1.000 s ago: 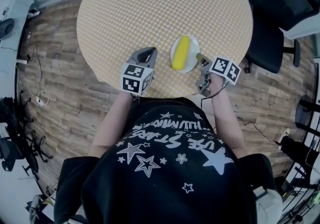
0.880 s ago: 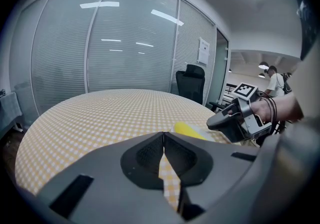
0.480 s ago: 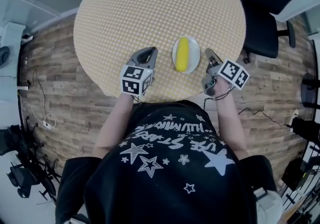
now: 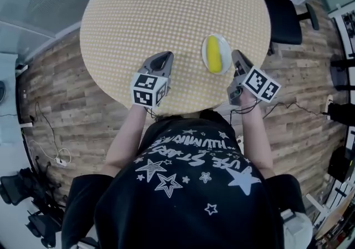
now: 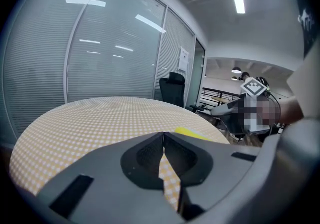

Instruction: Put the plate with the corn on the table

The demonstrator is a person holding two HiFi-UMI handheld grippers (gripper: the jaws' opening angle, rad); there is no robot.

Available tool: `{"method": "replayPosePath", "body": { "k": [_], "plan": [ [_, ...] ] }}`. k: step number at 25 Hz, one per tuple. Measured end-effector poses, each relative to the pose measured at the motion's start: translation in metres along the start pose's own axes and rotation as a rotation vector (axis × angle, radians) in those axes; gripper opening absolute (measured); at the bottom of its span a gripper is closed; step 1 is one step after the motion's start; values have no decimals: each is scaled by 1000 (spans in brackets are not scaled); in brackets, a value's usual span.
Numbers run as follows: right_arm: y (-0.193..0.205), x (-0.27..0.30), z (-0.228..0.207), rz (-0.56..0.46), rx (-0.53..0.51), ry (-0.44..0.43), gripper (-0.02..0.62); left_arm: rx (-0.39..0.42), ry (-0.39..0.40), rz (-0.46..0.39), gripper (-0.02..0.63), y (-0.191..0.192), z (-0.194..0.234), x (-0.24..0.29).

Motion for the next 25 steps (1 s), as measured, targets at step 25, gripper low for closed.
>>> {"method": "replayPosePath", "body": {
  "k": [25],
  "plan": [
    [130,-103,106,-200,61,247,49,84,324,31,9,42,40,-96]
  ]
}}
Point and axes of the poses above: the fingertips, and each gripper's own axes: x forward along the fingers, z to its left, y out of its underside, the point moved 5 cm from there along -x, backward along the fingers, and after that the axes turned 3 degrees about -z, right-handed, at the moved point
